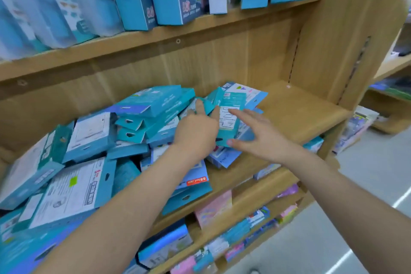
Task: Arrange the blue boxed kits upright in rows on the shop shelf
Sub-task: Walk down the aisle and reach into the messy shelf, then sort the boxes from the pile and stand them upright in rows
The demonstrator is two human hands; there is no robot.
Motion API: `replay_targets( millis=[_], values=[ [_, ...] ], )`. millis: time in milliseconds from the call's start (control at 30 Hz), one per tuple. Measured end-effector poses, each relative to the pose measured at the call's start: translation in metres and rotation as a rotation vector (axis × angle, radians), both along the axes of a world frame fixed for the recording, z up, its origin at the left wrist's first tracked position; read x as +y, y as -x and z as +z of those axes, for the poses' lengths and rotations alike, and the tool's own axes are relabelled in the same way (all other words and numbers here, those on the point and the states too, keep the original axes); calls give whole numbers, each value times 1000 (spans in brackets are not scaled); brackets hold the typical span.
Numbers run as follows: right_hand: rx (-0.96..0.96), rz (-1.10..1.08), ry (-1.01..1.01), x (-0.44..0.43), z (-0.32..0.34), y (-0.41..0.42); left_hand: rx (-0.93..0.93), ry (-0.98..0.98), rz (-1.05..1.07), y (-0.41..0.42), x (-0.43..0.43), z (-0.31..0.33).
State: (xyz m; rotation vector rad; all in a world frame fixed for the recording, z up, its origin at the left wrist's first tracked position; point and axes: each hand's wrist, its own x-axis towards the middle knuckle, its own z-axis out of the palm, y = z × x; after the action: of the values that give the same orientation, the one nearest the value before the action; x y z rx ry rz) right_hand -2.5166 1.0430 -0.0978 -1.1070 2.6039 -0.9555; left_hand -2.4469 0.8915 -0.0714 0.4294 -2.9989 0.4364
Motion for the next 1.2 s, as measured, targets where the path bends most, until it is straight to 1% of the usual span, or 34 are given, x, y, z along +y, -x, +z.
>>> replay_targets(
  millis=[33, 67, 133, 167, 233, 267, 333, 400, 433, 467, 500, 533, 600, 633, 667, 733, 767, 833, 867, 900, 967, 1033, 1067, 1100, 1133, 1167, 1200],
  values=[
    [94, 44, -172, -5, 0, 10, -8, 33, 4, 1, 0, -3],
    [179, 77, -299, -11, 1, 19, -2, 33, 10, 1, 0, -2],
    [293, 137, -417, -21, 4, 36, 46, -11, 24, 0, -5, 0],
    [327, 162, -433, -25, 6, 44, 118, -26, 16, -2, -9, 0],
    [394, 213, -425, -31, 5, 54, 323, -92, -41, -4, -14, -1],
    [442, 242, -410, -33, 3, 58, 376, -126, -67, -6, -16, -4],
    [621, 285, -333, -37, 0, 65, 466, -99, -108, -9, -20, -12],
    [798, 299, -154, -41, 1, 72, 552, -107, -112, -9, -21, -10],
    [837, 298, -45, -43, 0, 78, 619, -125, -111, -10, -21, -8],
    [836, 315, 10, -44, 2, 82, 689, -158, -103, -10, -19, -4],
    [796, 346, 8, -44, 5, 87, 761, -201, -87, -11, -17, 1],
    [723, 375, -11, -44, 8, 91, 826, -265, -58, -10, -13, 9],
    [486, 415, -60, -43, 14, 103, 914, -421, 13, -7, -6, 26],
    [432, 423, -45, -44, 17, 110, 954, -501, 47, -5, -3, 34],
    [441, 418, 14, -45, 21, 115, 994, -569, 86, -4, 0, 42],
    [553, 365, 183, -50, 33, 126, 1081, -686, 145, 2, 4, 53],
    [619, 347, 235, -51, 41, 131, 1121, -726, 151, 6, 6, 58],
    [708, 383, 283, -53, 56, 142, 1192, -764, 146, 16, 10, 66],
    [713, 423, 285, -52, 63, 148, 1221, -785, 151, 24, 14, 69],
    [679, 469, 284, -51, 69, 155, 1246, -814, 156, 33, 19, 71],
    [533, 553, 322, -49, 71, 175, 1256, -839, 156, 53, 31, 73],
    [351, 600, 410, -46, 68, 196, 1237, -848, 76, 73, 44, 77],
    [276, 596, 449, -43, 65, 206, 1224, -797, 52, 81, 49, 79],
    [231, 566, 478, -39, 61, 217, 1186, -674, 57, 88, 52, 79],
    [207, 513, 495, -33, 57, 228, 1106, -516, 65, 92, 51, 74],
    [181, 447, 501, -25, 51, 242, 982, -375, 78, 96, 51, 68],
    [133, 386, 495, -15, 46, 254, 819, -299, 102, 100, 54, 60]
  ],
)
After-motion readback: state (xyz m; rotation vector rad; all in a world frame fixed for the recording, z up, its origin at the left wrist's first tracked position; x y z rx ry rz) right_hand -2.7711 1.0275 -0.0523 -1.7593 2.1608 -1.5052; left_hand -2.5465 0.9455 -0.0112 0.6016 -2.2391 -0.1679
